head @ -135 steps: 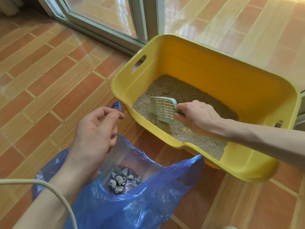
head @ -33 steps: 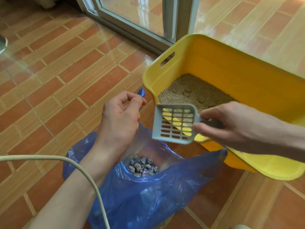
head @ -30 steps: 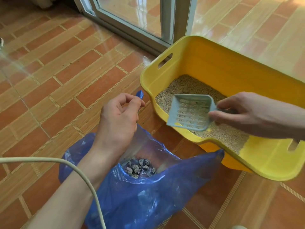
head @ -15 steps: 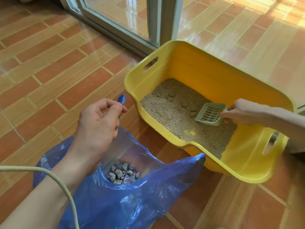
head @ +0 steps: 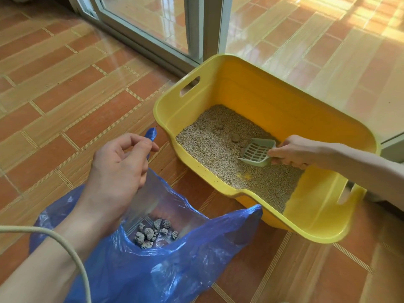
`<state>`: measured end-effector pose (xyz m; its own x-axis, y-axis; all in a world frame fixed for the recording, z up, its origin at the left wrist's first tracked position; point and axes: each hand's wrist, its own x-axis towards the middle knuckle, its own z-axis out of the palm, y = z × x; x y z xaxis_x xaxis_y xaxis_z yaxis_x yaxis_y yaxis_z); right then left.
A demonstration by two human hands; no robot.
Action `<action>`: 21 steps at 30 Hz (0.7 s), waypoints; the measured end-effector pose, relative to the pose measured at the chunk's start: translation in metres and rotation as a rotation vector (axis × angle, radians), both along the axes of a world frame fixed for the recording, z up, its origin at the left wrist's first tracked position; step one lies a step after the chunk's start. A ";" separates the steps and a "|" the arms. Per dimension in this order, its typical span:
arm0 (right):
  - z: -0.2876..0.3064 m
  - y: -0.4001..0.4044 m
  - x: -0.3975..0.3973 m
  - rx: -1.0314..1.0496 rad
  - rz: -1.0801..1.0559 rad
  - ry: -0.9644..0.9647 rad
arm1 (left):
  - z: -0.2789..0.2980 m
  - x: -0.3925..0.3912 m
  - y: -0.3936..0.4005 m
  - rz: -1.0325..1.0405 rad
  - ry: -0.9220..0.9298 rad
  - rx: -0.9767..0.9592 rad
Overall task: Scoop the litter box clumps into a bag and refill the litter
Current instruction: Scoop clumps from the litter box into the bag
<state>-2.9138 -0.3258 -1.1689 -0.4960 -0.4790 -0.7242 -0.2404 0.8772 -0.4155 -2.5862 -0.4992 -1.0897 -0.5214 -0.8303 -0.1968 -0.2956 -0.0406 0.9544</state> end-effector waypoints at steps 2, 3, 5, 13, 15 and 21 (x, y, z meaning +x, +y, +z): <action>-0.003 -0.003 0.004 -0.004 0.023 -0.011 | 0.000 0.000 0.000 -0.002 0.002 0.005; -0.004 -0.004 0.007 -0.002 0.042 -0.021 | 0.000 0.000 0.000 -0.003 0.004 0.008; -0.007 -0.007 0.014 -0.005 0.081 -0.050 | 0.001 0.001 0.000 -0.004 0.007 0.011; -0.023 -0.011 0.036 -0.095 0.105 -0.046 | 0.002 0.001 0.000 -0.007 0.007 0.010; -0.026 -0.008 0.038 -0.144 0.108 -0.041 | 0.002 0.000 0.001 -0.018 0.001 -0.010; -0.033 -0.006 0.045 -0.241 0.070 -0.142 | 0.003 -0.001 0.002 -0.029 -0.007 -0.029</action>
<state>-2.8685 -0.3317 -1.2022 -0.3575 -0.6755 -0.6449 -0.2220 0.7323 -0.6438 -2.5870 -0.4972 -1.0869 -0.5442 -0.8202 -0.1764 -0.3032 -0.0037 0.9529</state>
